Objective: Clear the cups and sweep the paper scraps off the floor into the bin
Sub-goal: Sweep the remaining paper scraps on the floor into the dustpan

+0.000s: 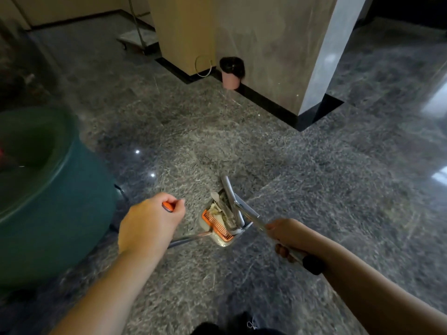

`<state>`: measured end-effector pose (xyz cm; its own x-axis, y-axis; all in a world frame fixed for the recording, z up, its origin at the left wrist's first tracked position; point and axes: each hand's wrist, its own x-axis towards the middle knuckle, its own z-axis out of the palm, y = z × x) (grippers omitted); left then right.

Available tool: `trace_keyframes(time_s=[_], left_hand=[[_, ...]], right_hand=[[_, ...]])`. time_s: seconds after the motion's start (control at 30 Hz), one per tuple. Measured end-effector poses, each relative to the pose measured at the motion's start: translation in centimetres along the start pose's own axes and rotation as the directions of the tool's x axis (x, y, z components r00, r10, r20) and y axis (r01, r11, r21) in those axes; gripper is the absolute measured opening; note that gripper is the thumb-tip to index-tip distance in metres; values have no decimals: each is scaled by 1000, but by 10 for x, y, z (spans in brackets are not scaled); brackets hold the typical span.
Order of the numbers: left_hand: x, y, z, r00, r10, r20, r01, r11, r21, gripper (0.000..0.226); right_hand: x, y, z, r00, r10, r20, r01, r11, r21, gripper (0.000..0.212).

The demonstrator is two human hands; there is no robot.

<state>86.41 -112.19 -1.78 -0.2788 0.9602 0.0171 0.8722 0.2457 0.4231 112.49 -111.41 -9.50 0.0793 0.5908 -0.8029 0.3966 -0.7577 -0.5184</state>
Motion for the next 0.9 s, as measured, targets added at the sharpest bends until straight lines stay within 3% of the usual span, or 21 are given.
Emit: trace_keyframes(time_s=[0.17, 0.4, 0.5, 0.9], left_hand=[[89, 37, 12, 1000, -4, -5, 4, 999, -40, 25], [238, 81, 42, 999, 35, -19, -35, 998, -42, 23], [304, 100, 53, 999, 34, -11, -34, 999, -41, 23], [523, 200, 99, 996, 88, -34, -90, 994, -70, 23]], right_hand=[[51, -67, -45, 1000, -8, -21, 10, 996, 86, 30], [141, -171, -98, 999, -33, 19, 33, 999, -1, 33], [181, -216, -119, 1000, 2, -25, 0, 996, 92, 30], [315, -377, -225, 995, -88, -38, 90, 995, 31, 27]])
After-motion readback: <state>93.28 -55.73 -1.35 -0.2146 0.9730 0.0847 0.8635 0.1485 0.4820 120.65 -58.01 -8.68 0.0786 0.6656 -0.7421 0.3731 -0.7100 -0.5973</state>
